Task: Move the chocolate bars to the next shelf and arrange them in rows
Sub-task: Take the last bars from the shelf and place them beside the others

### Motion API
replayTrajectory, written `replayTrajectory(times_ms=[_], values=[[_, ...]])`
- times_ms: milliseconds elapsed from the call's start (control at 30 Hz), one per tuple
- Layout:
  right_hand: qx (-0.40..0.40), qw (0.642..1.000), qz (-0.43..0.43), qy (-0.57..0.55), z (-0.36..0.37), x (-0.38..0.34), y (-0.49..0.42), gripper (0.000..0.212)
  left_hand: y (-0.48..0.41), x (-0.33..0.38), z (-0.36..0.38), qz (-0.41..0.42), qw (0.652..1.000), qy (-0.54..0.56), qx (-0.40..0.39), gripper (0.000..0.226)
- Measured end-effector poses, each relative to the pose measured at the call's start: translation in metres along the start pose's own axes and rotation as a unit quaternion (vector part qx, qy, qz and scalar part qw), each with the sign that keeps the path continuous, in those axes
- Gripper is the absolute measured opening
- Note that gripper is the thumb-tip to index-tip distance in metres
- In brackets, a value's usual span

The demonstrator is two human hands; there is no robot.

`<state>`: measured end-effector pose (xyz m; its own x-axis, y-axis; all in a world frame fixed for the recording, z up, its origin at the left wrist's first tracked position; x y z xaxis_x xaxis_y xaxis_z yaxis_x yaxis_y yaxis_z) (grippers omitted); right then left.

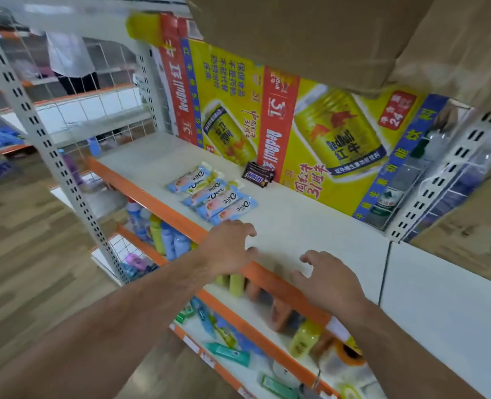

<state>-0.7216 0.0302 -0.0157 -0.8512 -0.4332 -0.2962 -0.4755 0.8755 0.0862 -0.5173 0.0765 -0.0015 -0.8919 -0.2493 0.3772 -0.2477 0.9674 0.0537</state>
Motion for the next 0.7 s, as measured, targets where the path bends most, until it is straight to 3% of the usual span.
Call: replayTrajectory(times_ms=[367, 533, 700], values=[[0.015, 1.0, -0.002, -0.025, -0.001, -0.019, -0.115, 0.045, -0.087, -0.042, -0.017, -0.022, 1.0, -0.015, -0.006, 0.037], [0.026, 0.999, -0.006, -0.042, -0.005, -0.018, -0.154, 0.042, -0.131, -0.036, -0.013, 0.075, 0.989, -0.103, -0.078, 0.064], [0.034, 0.998, 0.022, -0.056, -0.007, -0.013, -0.183, 0.041, -0.165, -0.033, 0.002, 0.143, 0.961, -0.188, -0.141, 0.065]])
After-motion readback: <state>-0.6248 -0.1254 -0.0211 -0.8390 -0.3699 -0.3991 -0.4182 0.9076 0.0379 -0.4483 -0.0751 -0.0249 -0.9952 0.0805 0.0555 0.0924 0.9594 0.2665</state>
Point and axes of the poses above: each hand's wrist, its own y-axis away from the middle knuckle, its own z-axis out of the palm, x = y × z, the point moved 5 cm from there along -y, towards the middle knuckle, and after that the axes turned 5 degrees about -z, right-handed, at the moved point
